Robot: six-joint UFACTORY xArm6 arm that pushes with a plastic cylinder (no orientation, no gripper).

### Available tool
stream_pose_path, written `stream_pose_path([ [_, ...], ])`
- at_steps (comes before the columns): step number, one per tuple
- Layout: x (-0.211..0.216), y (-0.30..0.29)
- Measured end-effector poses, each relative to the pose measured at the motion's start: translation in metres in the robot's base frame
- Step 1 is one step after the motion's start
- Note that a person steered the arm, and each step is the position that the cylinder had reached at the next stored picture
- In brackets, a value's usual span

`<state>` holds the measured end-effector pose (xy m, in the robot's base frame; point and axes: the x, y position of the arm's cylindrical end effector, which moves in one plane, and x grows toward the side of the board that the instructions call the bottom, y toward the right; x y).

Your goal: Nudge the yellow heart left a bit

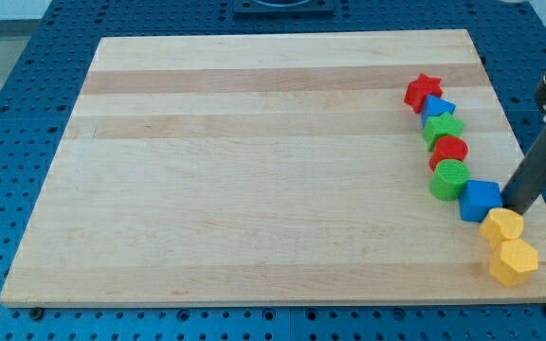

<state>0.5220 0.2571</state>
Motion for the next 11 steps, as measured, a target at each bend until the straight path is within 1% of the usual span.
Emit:
stream_pose_path([
  [2,0.006,0.037],
  [3,0.026,0.037],
  [4,0.031,0.037],
  [9,0.031,0.001],
  [11,0.031,0.001],
])
